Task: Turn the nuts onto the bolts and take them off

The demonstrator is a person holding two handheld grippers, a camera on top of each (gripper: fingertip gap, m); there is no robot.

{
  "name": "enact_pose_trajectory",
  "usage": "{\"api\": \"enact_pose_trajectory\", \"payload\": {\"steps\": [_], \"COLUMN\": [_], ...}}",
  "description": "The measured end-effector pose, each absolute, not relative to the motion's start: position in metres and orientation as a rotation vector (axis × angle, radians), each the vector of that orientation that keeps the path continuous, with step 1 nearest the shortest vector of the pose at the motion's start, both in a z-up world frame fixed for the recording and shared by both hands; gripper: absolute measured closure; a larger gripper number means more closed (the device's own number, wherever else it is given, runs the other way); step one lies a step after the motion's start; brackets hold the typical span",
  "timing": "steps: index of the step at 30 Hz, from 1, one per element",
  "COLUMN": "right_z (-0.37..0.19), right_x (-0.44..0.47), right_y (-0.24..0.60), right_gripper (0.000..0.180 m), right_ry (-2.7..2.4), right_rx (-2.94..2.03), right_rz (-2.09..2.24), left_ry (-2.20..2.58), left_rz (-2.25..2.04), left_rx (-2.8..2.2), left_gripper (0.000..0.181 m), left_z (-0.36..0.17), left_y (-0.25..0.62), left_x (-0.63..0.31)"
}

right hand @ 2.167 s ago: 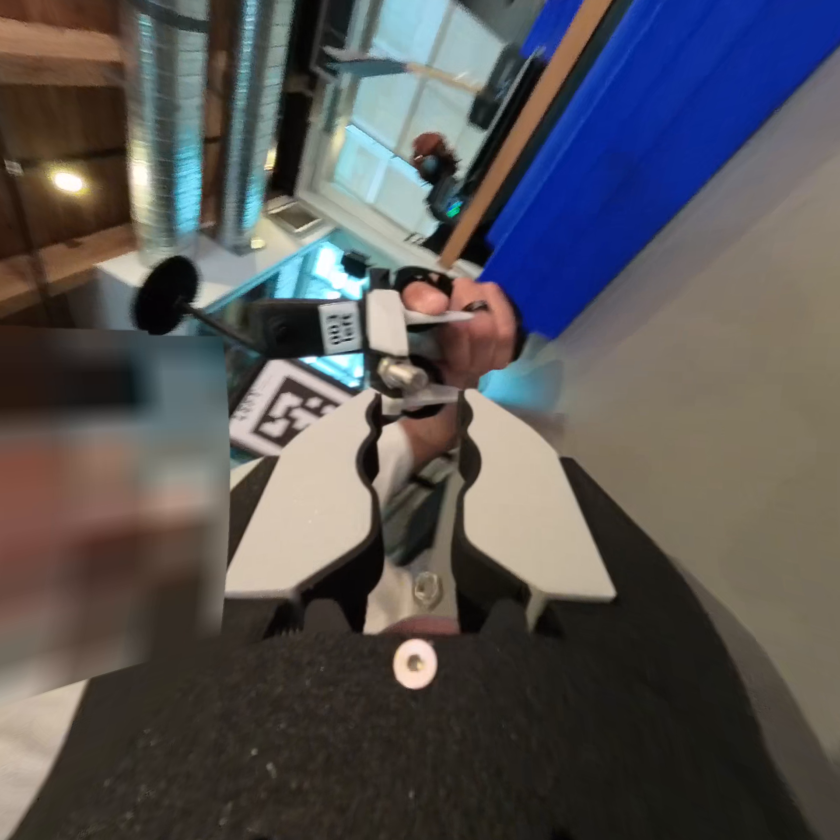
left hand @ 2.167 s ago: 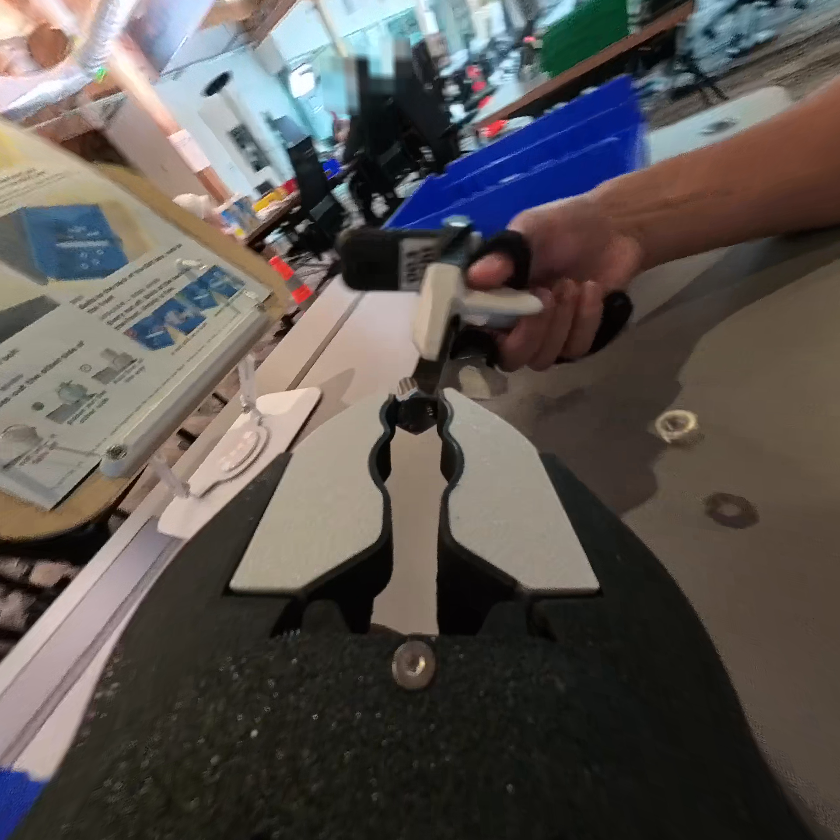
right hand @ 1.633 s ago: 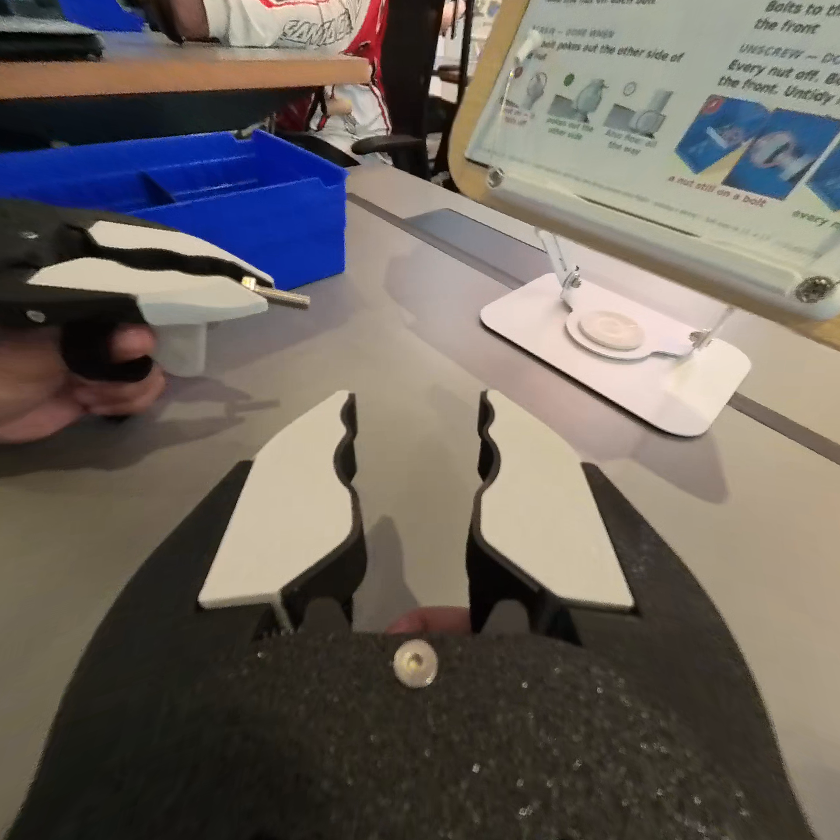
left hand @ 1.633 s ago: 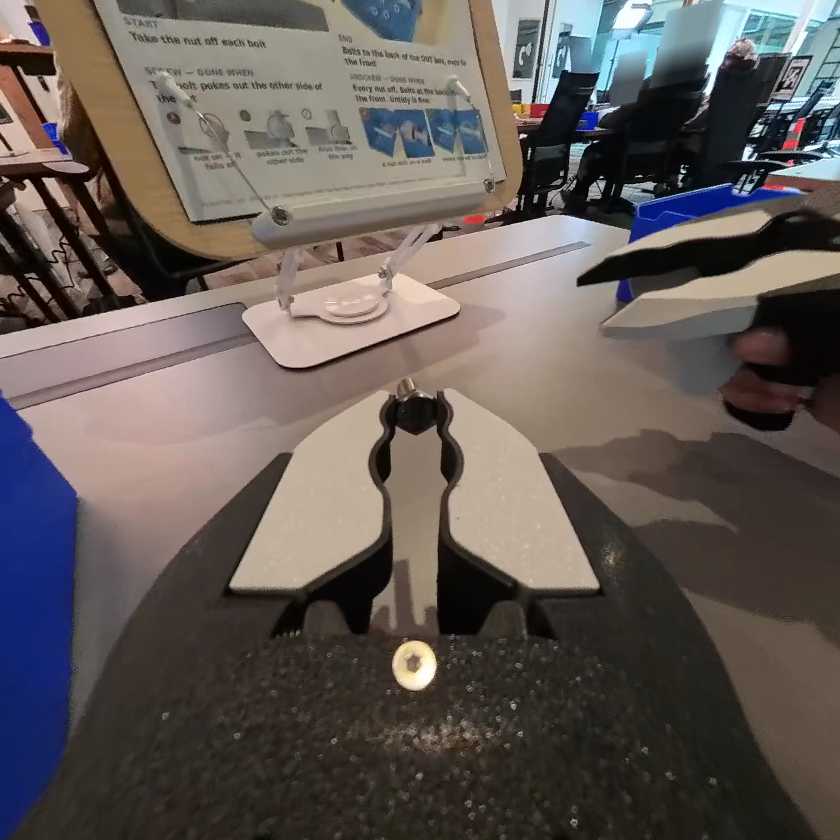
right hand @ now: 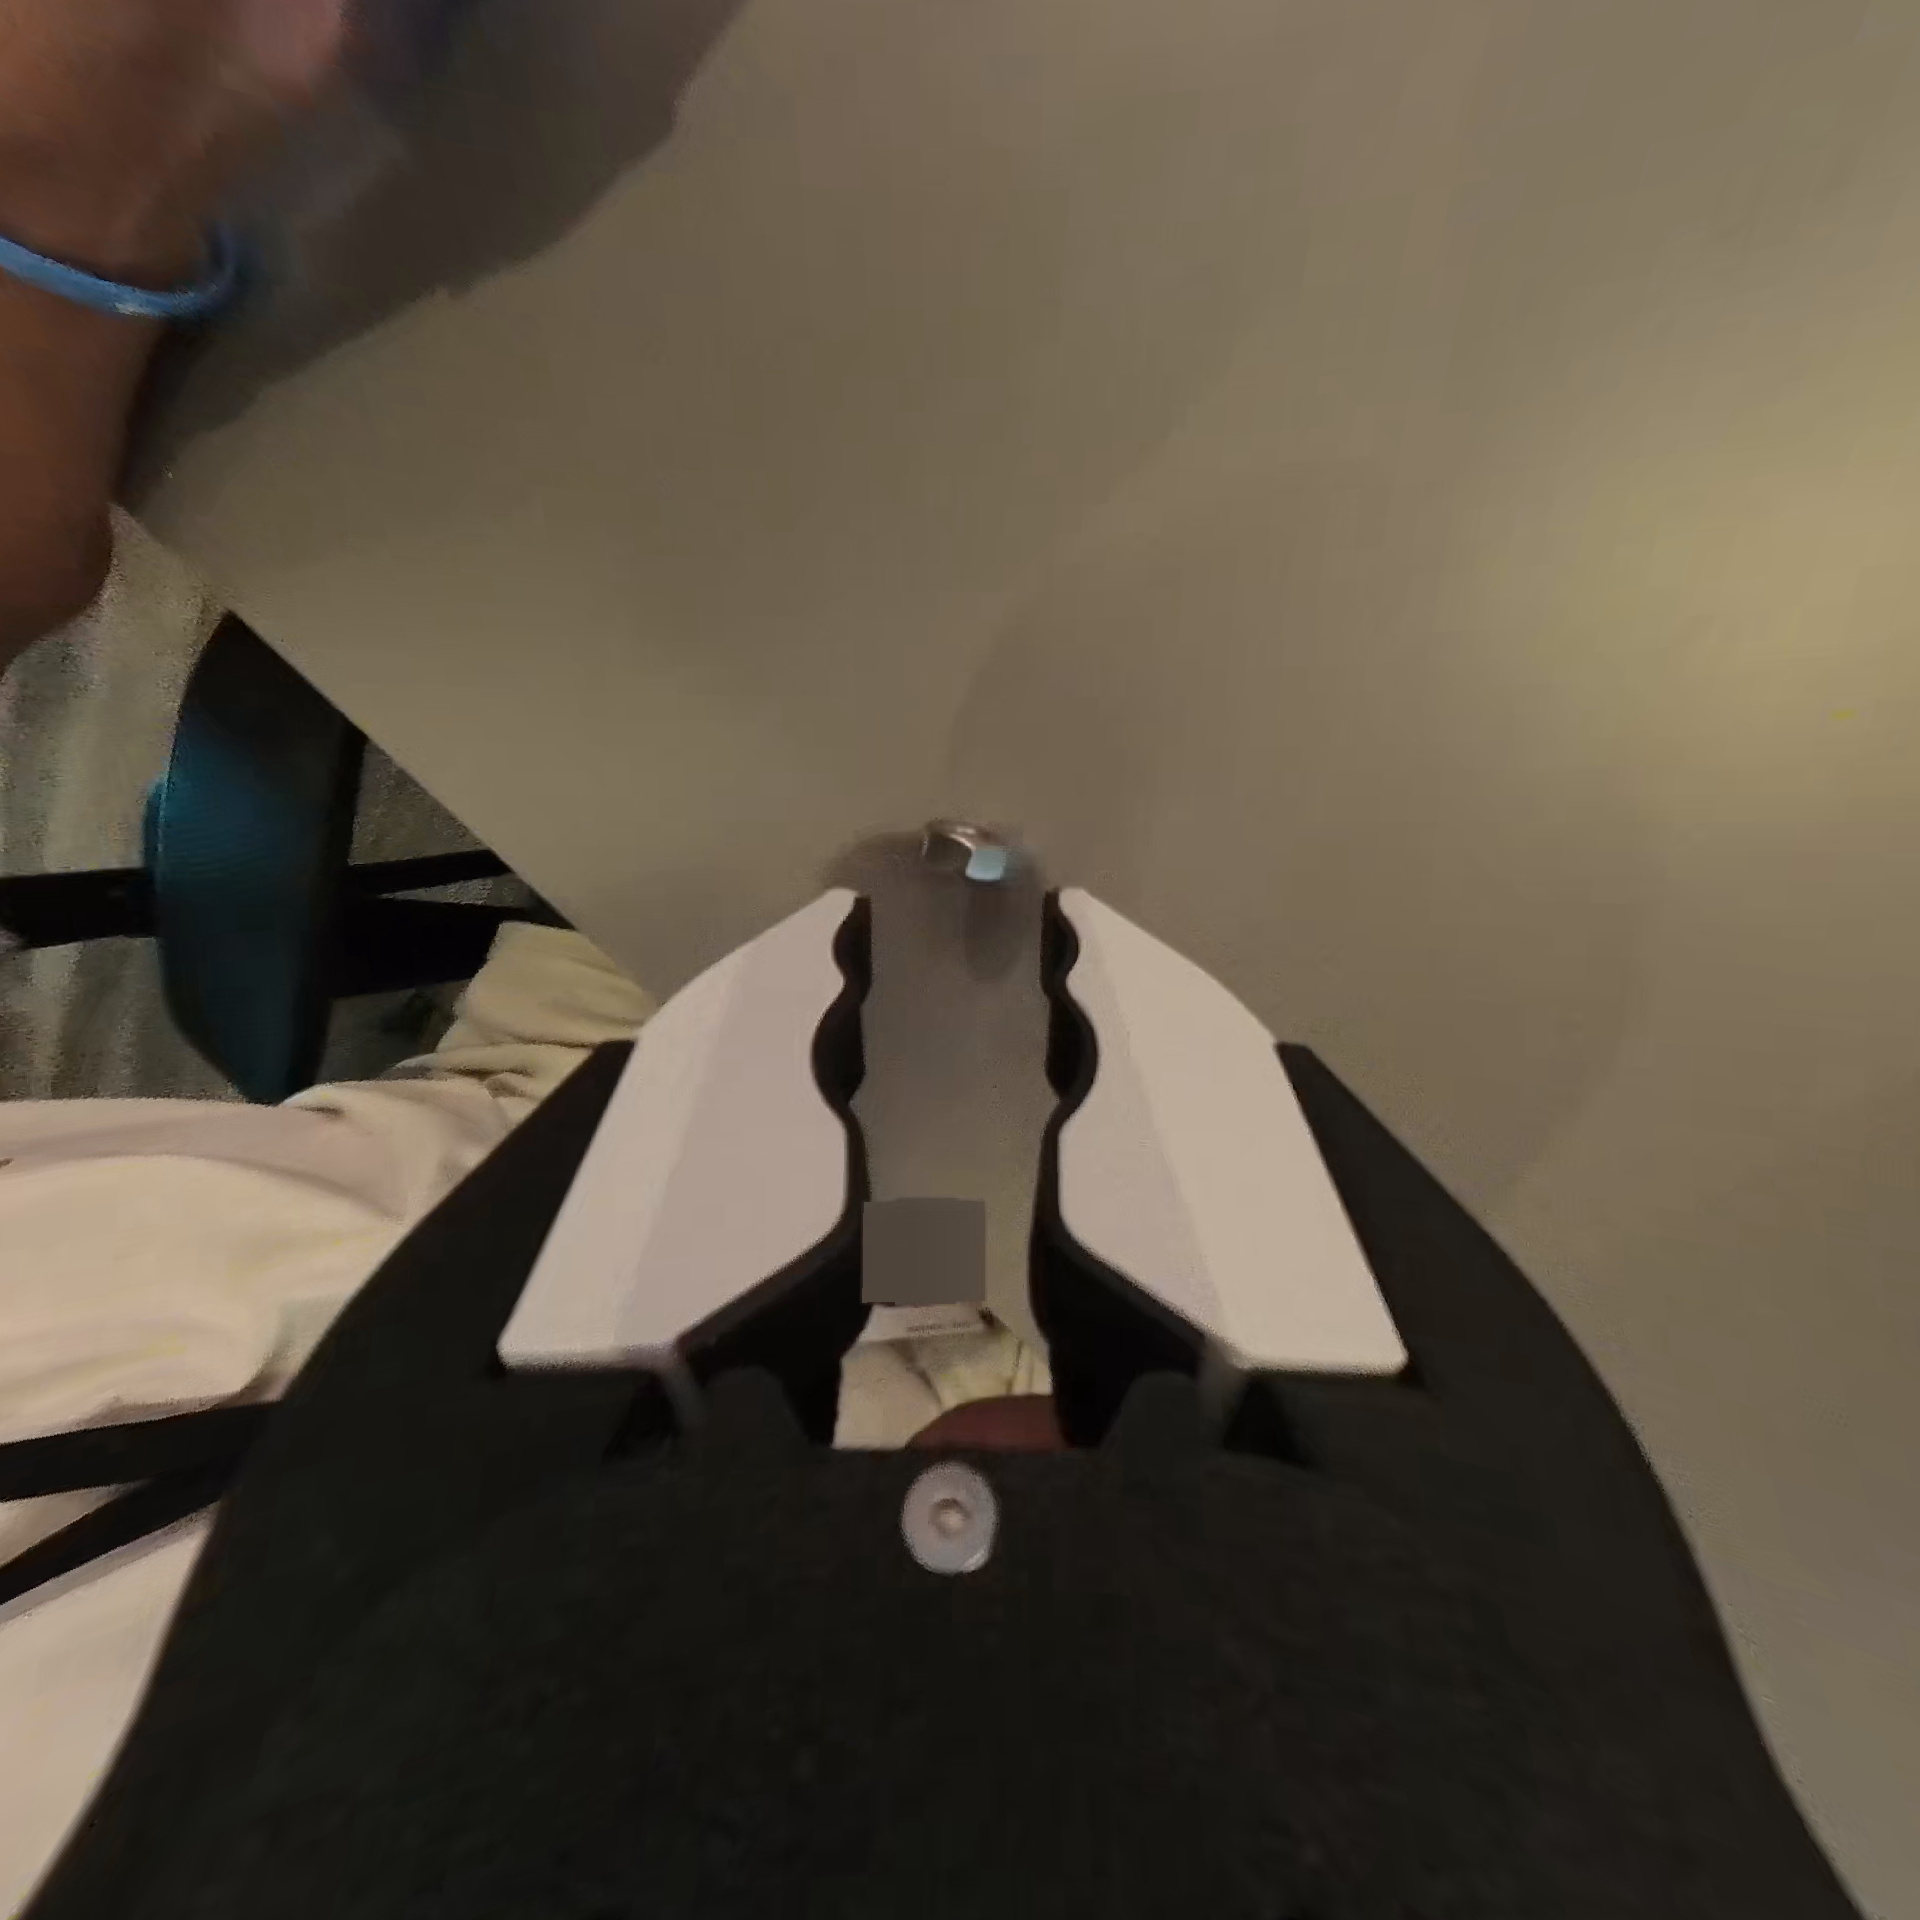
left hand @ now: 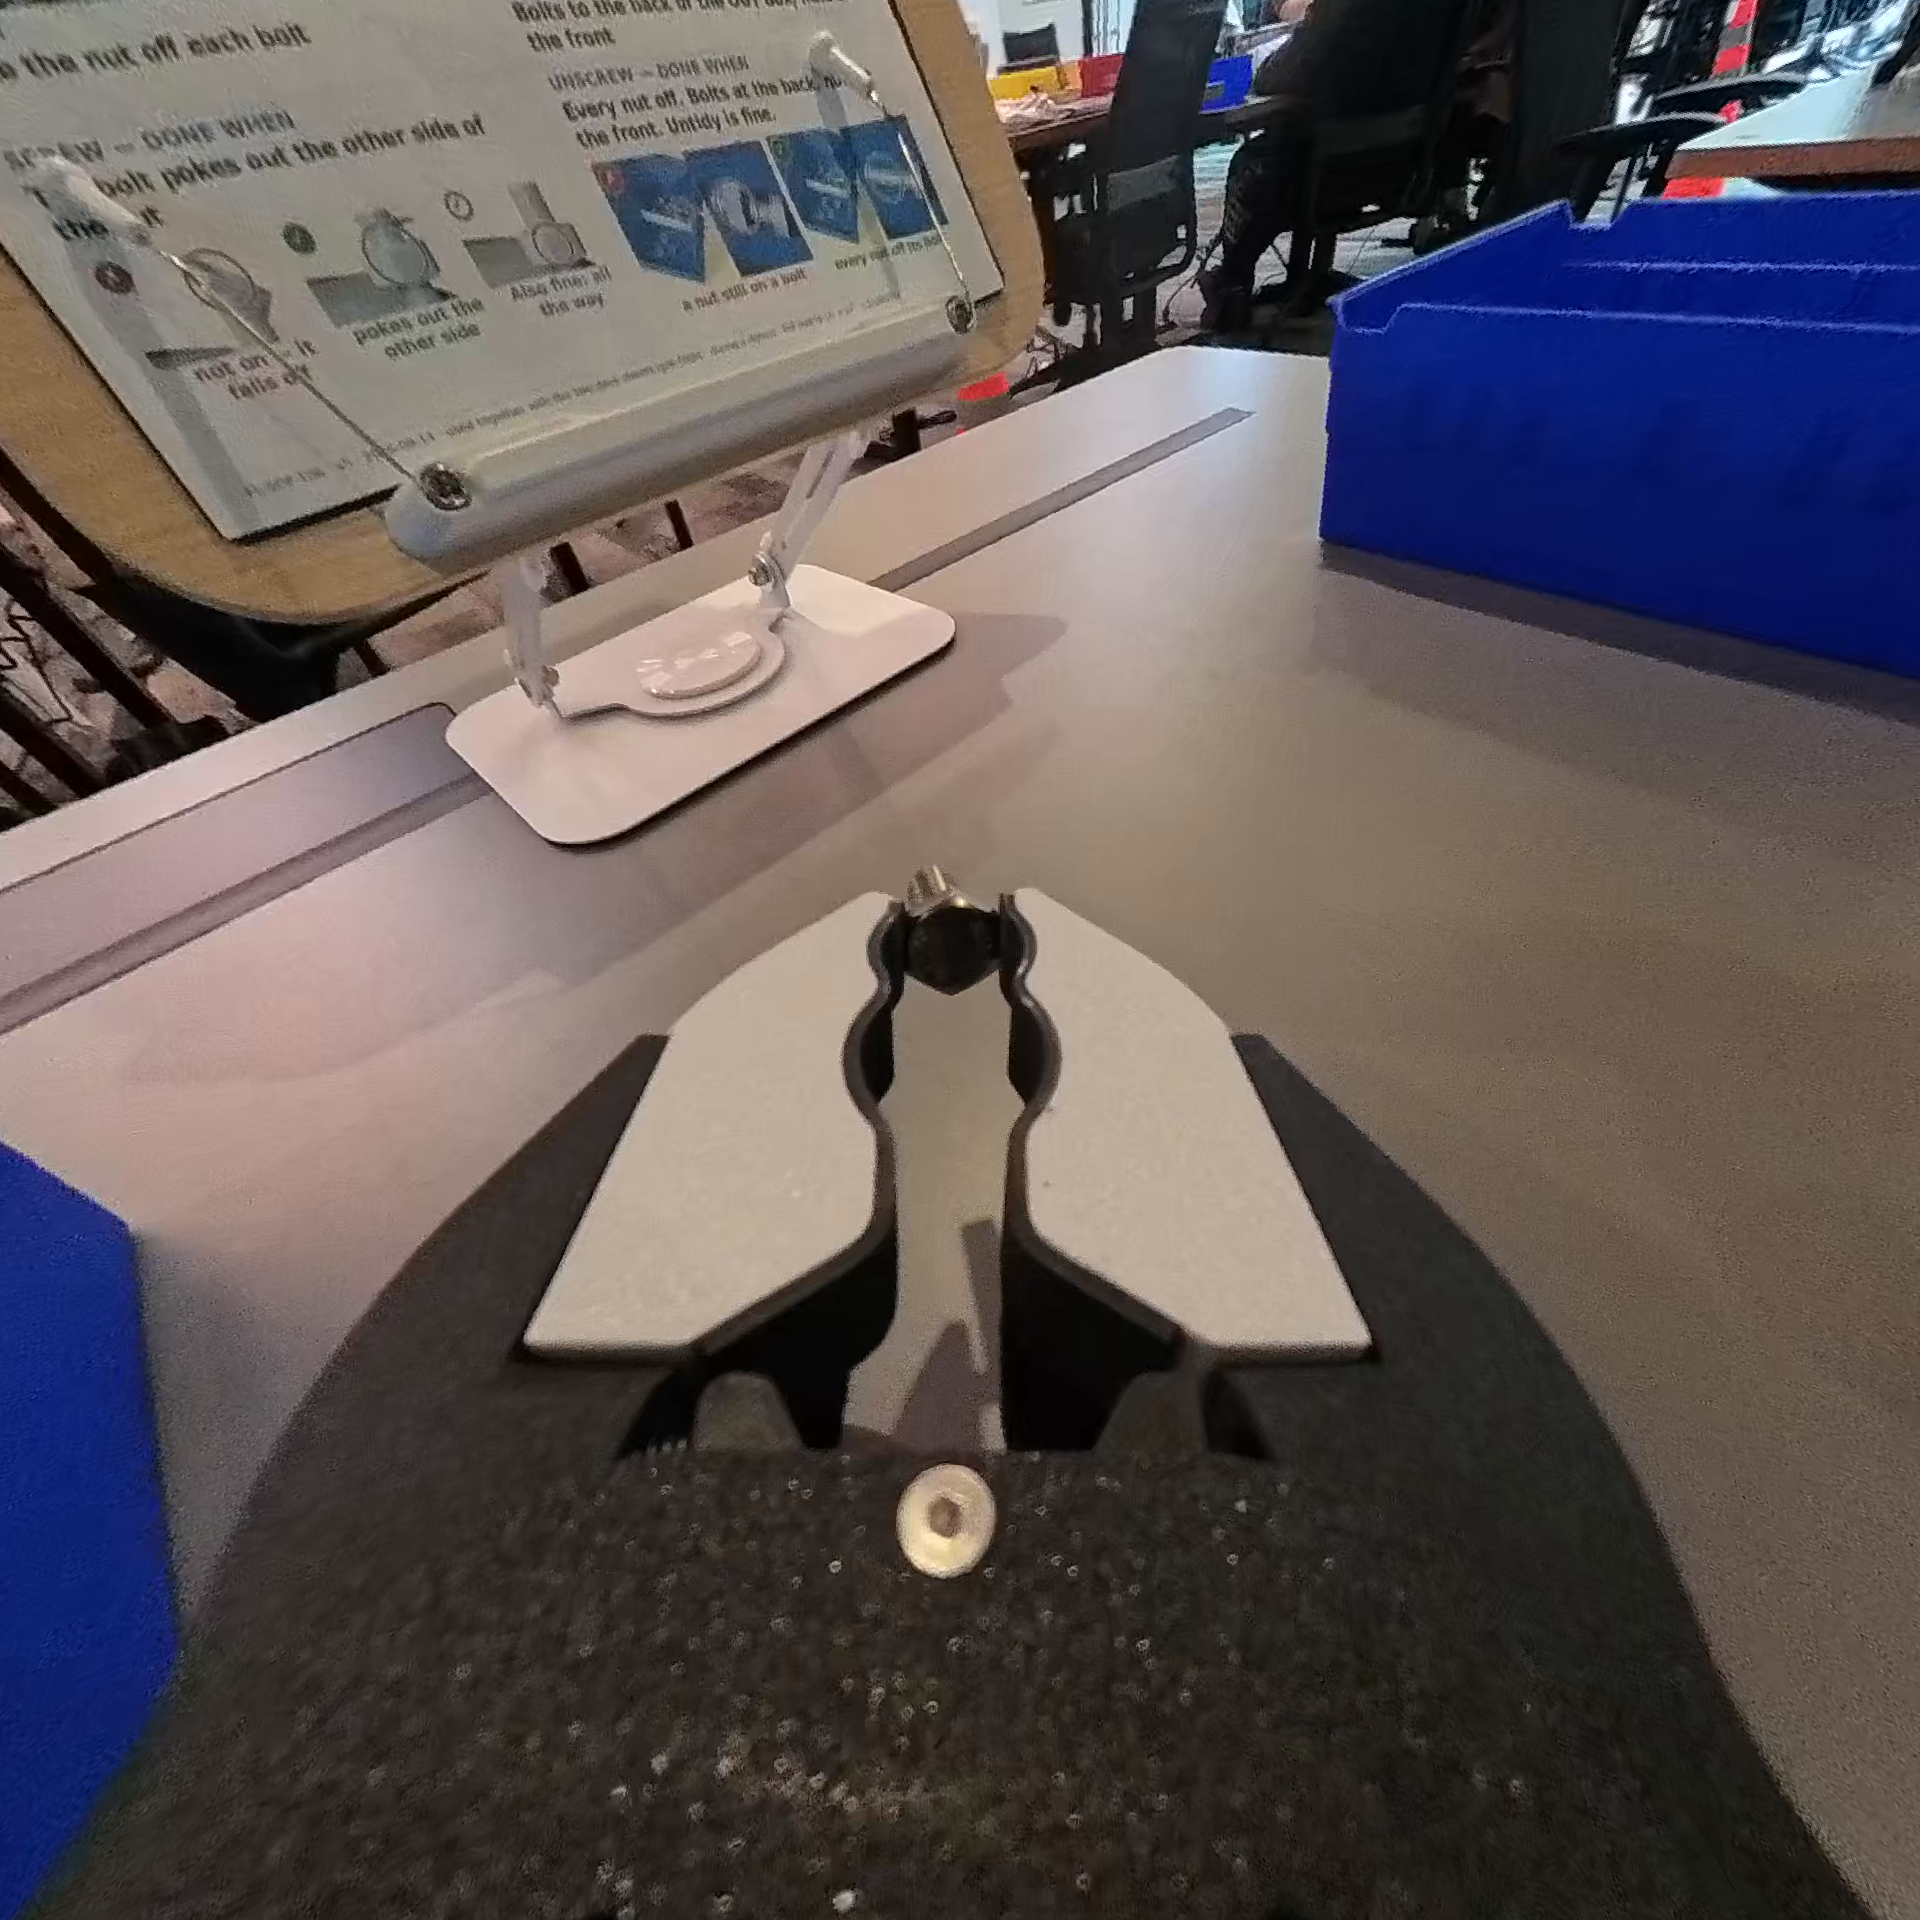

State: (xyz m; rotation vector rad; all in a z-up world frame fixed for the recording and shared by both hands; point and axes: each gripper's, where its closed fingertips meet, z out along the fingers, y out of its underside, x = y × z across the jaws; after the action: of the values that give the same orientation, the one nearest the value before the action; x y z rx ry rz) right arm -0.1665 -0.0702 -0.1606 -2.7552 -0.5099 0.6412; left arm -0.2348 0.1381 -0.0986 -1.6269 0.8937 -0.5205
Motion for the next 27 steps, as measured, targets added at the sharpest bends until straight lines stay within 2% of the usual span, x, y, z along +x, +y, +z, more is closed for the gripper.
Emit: {"api": "enact_pose_trajectory", "payload": {"steps": [7,27], "right_z": [-0.172,-0.181], "right_x": [-0.172,-0.179], "right_y": [-0.074,-0.067], "right_gripper": [0.15,0.155], "right_ry": [-0.334,-0.372], "right_rx": [-2.895,-2.887], "right_rz": [0.761,0.685], "left_ry": [0.906,0.957], "left_rz": [-0.506,-0.459], "left_rx": [-1.592,-1.542], "left_gripper": [0.164,0.164], "left_z": [-0.09,-0.086], "left_y": [0.134,0.128], "left_x": [-0.234,-0.23]}}
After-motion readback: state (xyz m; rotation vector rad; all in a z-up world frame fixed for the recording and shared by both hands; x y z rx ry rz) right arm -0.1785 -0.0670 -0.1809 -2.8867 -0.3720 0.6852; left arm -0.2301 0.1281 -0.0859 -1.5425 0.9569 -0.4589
